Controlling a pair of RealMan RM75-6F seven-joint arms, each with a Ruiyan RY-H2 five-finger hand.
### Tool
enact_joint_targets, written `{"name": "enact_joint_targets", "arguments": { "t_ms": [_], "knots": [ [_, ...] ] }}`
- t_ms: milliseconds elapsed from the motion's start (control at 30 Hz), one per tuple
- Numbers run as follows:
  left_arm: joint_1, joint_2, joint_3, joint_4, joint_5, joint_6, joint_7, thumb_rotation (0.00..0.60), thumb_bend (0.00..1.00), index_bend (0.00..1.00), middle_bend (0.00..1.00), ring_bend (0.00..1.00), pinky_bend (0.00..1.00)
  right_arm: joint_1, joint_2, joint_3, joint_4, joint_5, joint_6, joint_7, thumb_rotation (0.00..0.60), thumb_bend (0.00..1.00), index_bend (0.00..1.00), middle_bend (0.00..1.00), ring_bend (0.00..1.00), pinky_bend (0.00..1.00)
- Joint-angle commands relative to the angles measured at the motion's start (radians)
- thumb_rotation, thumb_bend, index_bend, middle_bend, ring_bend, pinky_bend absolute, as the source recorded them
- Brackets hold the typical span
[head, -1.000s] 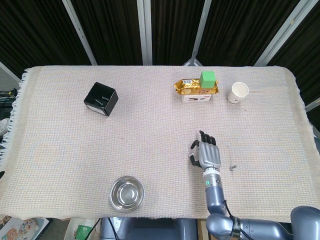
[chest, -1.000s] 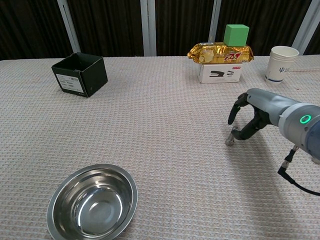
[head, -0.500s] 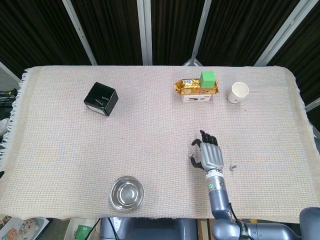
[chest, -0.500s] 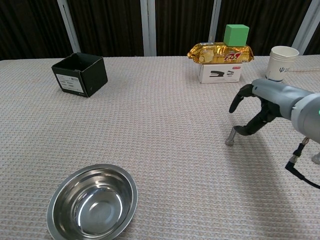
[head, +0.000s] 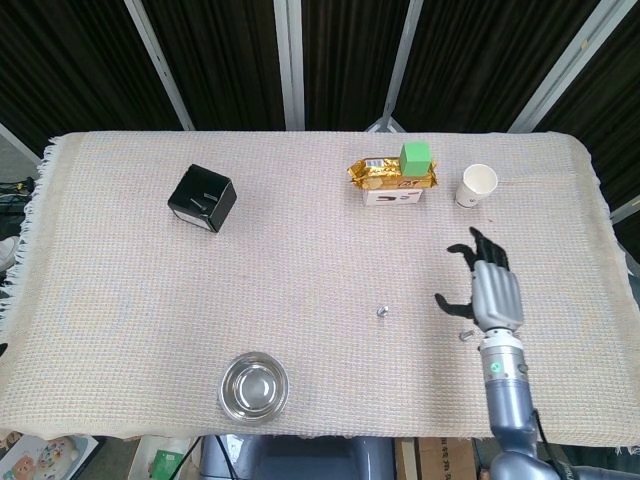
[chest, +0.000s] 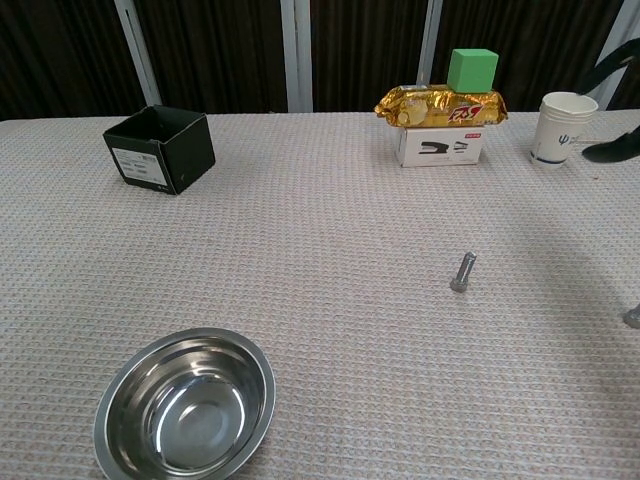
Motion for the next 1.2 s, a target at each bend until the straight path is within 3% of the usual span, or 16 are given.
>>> {"name": "enact_joint_targets", "arguments": {
  "t_ms": [33,100,200,300,467,533,667,900,1200],
  "knots": [
    [0.001,-0.003,-0.005,0.001,-0.011,0.003,0.007,0.6,0.07,0.19,0.11,0.02,0.05,-0.116,0.179,0.033,-0.078,-0.051,-0.082,0.205,0.6,0.22,0.29,0.01,0.0,0.0],
    [0.0,-0.004,-0.007,-0.002,-0.018,0.001,0.01,0.6,0.07,0.19,0.11,0.02,0.05,-0.181,0.265,0.019,-0.107,-0.13,-0.113,0.312,0.6,0.22,0.29,0.01,0.0,0.0],
    [0.0,-0.004,-0.004,-0.003,-0.01,0.001,0.013,0.6,0.07,0.19,0.11,0.02,0.05,-0.284,0.382,-0.06,-0.127,-0.299,-0.136,0.403,0.6,0.22,0.29,0.01,0.0,0.0],
    [0.002,-0.003,-0.003,-0.003,-0.003,0.006,0.007,0.6,0.07,0.19,0.11,0.02,0.05,-0.361,0.428,-0.136,-0.074,-0.48,-0.117,0.475,0.6,0.22,0.29,0.01,0.0,0.0],
    [0.009,0.0,-0.001,-0.003,0.004,0.016,-0.007,0.6,0.06,0.19,0.11,0.02,0.05,-0.443,0.331,-0.237,0.169,-0.754,0.014,0.507,0.6,0.22,0.28,0.01,0.0,0.0],
    [0.012,0.002,0.0,-0.002,0.007,0.02,-0.012,0.6,0.07,0.19,0.11,0.02,0.05,-0.458,0.285,-0.265,0.26,-0.806,0.041,0.536,0.6,0.22,0.26,0.01,0.0,0.0],
    [0.015,0.003,0.001,-0.002,0.012,0.025,-0.017,0.6,0.07,0.18,0.11,0.02,0.05,-0.468,0.233,-0.306,0.393,-0.839,0.04,0.56,0.6,0.2,0.22,0.01,0.0,0.0],
    [0.013,0.0,0.002,-0.001,0.02,0.024,-0.013,0.6,0.07,0.18,0.11,0.02,0.05,-0.46,0.18,-0.283,0.487,-0.814,0.065,0.466,0.6,0.2,0.15,0.01,0.0,0.0],
    [0.012,0.002,0.005,0.005,0.025,0.017,-0.023,0.6,0.07,0.18,0.11,0.02,0.05,-0.466,0.18,-0.28,0.501,-0.797,0.084,0.443,0.6,0.2,0.15,0.01,0.0,0.0]
  ]
}}
